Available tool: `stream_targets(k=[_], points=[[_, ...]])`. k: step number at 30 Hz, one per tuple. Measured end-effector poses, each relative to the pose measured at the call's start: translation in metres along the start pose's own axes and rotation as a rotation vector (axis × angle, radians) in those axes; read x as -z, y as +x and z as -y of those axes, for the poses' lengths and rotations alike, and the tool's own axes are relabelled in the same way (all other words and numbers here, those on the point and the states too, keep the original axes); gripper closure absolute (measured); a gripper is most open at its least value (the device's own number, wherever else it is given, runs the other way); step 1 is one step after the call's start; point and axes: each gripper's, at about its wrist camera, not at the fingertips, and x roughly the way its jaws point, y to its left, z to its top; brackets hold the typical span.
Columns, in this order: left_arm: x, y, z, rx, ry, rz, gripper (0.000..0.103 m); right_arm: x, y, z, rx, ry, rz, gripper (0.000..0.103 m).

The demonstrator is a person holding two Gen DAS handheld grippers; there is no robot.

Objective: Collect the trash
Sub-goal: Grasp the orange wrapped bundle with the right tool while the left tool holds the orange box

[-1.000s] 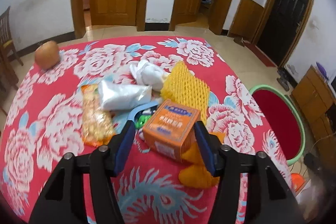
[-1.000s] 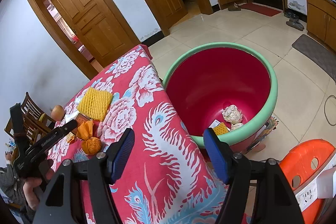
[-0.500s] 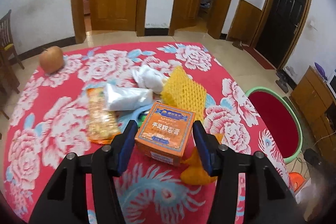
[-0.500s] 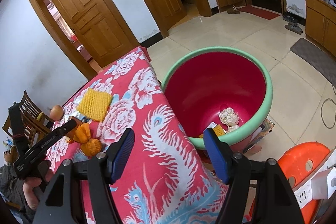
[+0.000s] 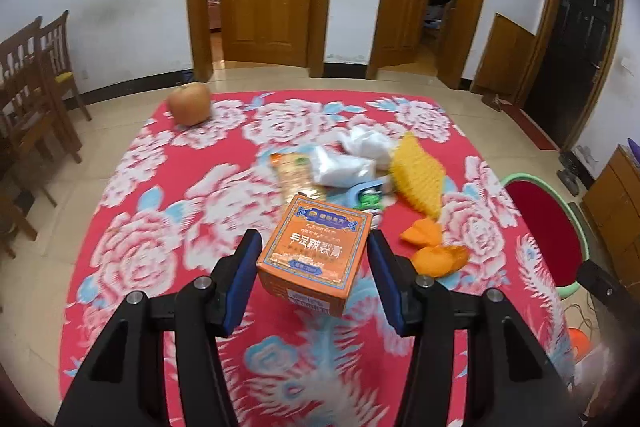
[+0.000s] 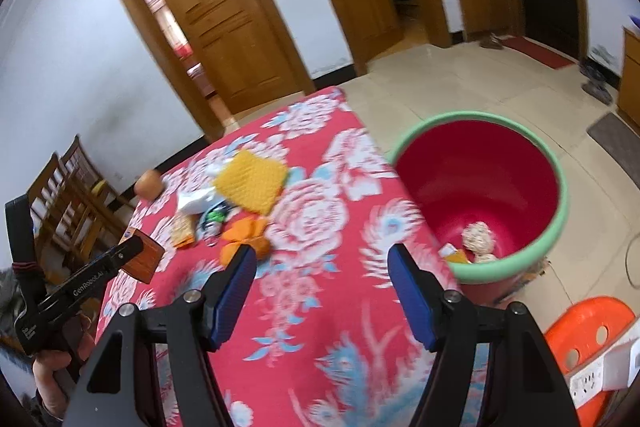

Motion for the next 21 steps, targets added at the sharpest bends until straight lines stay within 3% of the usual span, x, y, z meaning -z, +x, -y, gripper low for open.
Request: stream_targets(k=[9,21], points=[[0.014,0.003,-0.038,-0.045,-0.062,-0.025,0.048,0.006,0.043,-0.042,-0.029,-0.065,-0.092,0.032],[0.021,0.020,-0.050,-0.045,-0.085,-0.053,0.048,0.003,0.097,-0.062,-0.015,-0.075,-0.161,0.032]])
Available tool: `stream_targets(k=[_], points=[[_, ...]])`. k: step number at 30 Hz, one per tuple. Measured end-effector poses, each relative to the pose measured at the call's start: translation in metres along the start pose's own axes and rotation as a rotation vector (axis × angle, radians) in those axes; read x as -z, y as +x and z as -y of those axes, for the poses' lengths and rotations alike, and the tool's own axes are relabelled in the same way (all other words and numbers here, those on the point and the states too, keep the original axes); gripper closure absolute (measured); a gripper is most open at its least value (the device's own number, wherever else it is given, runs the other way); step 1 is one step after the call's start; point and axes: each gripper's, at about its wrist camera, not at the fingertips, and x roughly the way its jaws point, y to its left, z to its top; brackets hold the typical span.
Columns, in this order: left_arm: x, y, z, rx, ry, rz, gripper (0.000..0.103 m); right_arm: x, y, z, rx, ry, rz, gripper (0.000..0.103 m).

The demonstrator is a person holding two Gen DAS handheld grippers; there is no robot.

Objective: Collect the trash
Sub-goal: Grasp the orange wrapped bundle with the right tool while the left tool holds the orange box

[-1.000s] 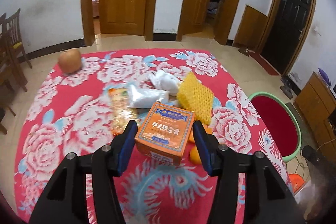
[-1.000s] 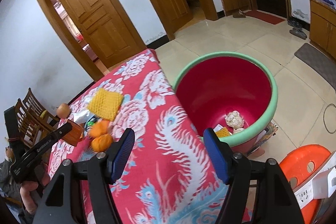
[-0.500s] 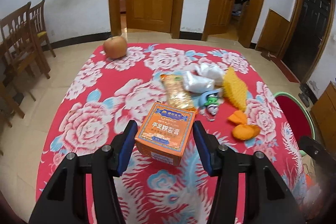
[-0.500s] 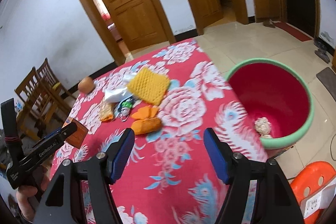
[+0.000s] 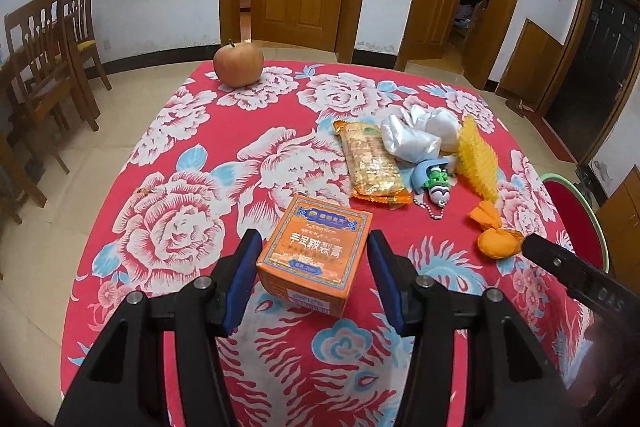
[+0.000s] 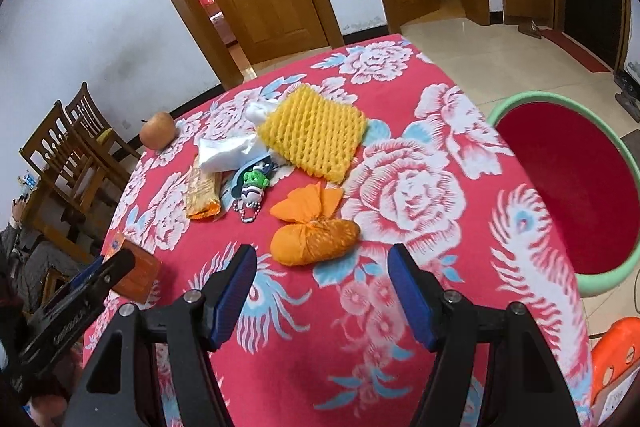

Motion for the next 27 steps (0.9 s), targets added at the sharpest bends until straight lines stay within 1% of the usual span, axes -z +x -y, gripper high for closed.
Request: stream_targets(k=[3,4,8,10,17,20,23,25,27], points=[[0.001,0.004,-0.003,0.000,-0.008,-0.008,0.048,-0.003,0.012,-0.003,0.003,-0.008,-0.014,0.034],[0.001,0.006,-0.004,0.000,-0.012,-0.012,0.048,-0.003,0.016,-0.004,0.005,-0.011,-0.020,0.037],[0.002,0.011,-0.006,0.001,-0.016,-0.022,0.048,-0.003,0.029,-0.005,0.009,-0.013,-0.037,0.047],[0.003,0.013,-0.006,0.003,-0.016,-0.026,0.048,-0.001,0.030,-0.004,0.006,-0.014,-0.026,0.051],[0.003,0.016,-0.002,-0.002,-0.003,-0.022,0.048,0.001,0.032,-0.008,0.020,-0.047,-0.002,0.056],[0.003,0.016,-0.001,-0.005,-0.005,-0.024,0.048,0.002,0.031,-0.011,0.030,-0.071,0.011,0.060],[0.003,0.015,0.000,0.000,-0.007,-0.025,0.048,0.004,0.028,-0.008,0.016,-0.056,0.030,0.063],[0.004,0.014,0.001,0.002,-0.004,-0.025,0.048,0.004,0.025,-0.006,0.009,-0.049,0.042,0.068],[0.004,0.013,0.003,0.001,0.000,-0.022,0.048,0.004,0.019,-0.005,0.004,-0.048,0.057,0.070]])
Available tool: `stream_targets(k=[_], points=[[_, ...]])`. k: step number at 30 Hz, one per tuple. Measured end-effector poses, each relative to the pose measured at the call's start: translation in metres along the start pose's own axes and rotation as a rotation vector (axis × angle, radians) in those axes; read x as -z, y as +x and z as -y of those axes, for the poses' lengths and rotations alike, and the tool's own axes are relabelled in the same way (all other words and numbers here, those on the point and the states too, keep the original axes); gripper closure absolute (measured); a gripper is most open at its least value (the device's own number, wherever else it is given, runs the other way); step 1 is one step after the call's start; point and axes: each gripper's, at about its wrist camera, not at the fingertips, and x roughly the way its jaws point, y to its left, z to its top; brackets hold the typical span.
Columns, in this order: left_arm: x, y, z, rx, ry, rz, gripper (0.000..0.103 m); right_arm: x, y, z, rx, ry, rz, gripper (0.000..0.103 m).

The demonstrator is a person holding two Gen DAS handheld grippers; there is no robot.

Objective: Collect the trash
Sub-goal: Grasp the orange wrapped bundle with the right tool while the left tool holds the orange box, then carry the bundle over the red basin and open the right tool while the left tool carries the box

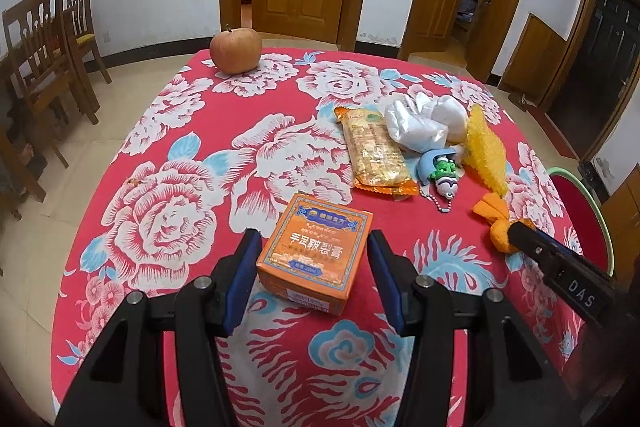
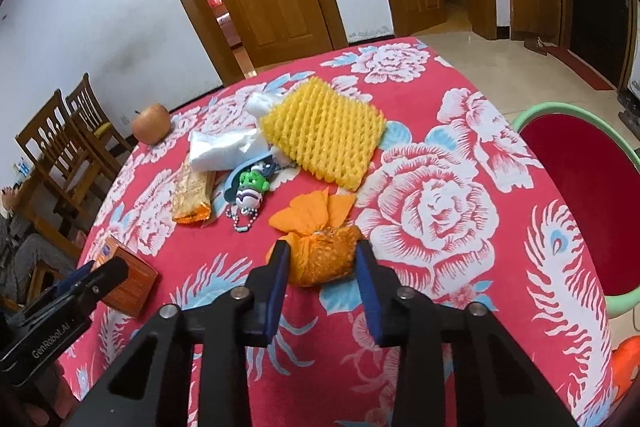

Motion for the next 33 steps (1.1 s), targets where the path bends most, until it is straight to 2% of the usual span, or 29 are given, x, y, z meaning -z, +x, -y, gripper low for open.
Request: stream_targets(k=[15,24,33], points=[[0.000,-0.018,0.025,0.023,0.043,0.030,0.048,0.003,-0.047,0.016,-0.004,0.006,0.086,0.074],[-0.001,-0.027,0.050,0.091,0.065,0.023,0.048,0.002,-0.081,0.042,0.013,0.041,0.151,0.074],[-0.006,-0.030,0.083,0.121,0.124,0.035,0.048,0.000,-0.107,0.082,0.068,0.100,0.202,0.074]])
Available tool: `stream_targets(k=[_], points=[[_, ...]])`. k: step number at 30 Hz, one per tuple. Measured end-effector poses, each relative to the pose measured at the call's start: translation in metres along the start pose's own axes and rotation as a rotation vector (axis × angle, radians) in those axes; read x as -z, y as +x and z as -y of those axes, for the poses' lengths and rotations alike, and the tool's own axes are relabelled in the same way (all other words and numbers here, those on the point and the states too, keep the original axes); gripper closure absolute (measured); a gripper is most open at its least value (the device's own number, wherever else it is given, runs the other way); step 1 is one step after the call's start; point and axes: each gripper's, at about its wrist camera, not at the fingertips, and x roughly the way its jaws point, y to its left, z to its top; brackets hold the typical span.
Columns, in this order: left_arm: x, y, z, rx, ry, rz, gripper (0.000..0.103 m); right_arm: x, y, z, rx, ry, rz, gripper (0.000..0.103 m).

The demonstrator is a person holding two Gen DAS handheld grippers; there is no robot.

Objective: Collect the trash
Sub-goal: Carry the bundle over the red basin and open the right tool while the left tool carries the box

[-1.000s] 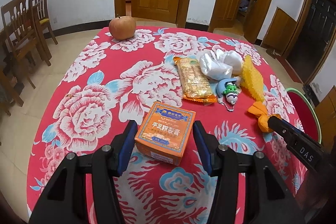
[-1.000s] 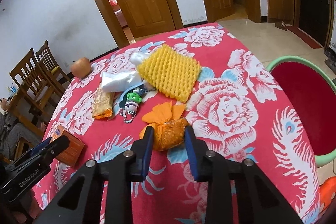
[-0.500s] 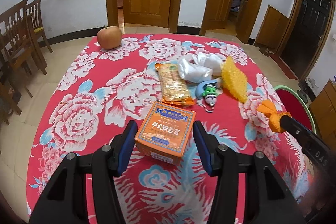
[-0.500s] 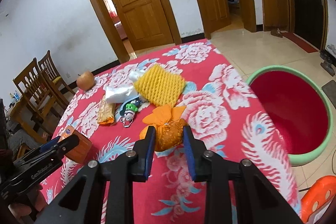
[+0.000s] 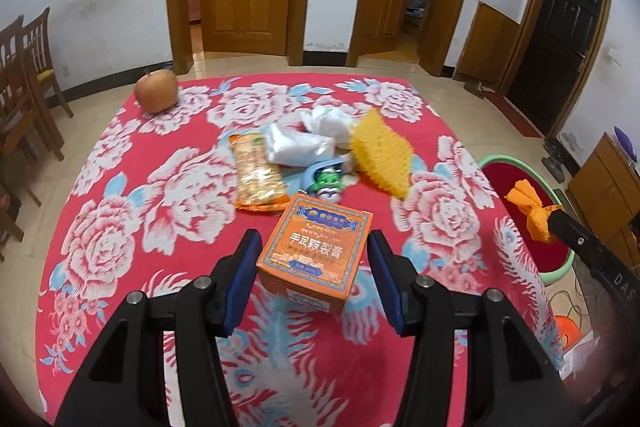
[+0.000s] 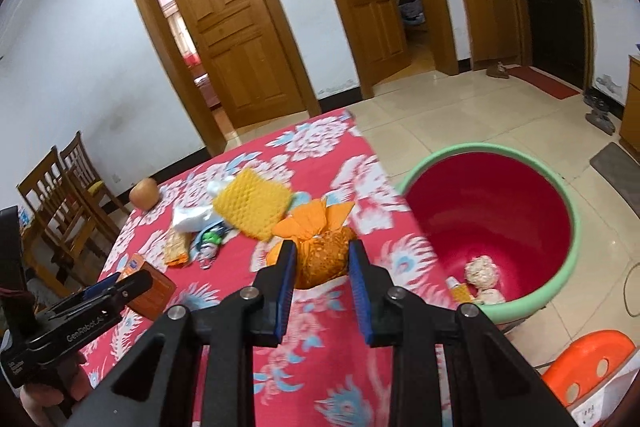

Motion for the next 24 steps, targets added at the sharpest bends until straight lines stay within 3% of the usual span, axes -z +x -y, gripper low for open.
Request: stream_targets(k=[13,24], points=[[-0.018,0.010,0.052,0.064,0.089,0.009,0.048,-0.006,-0.006,0.063,0.103,0.105,0.016,0.074],[-0.030,0.031,0.103,0.151,0.165,-0.003,0.048,-0.003,0.014,0.111,0.167,0.207,-0.038,0.072]])
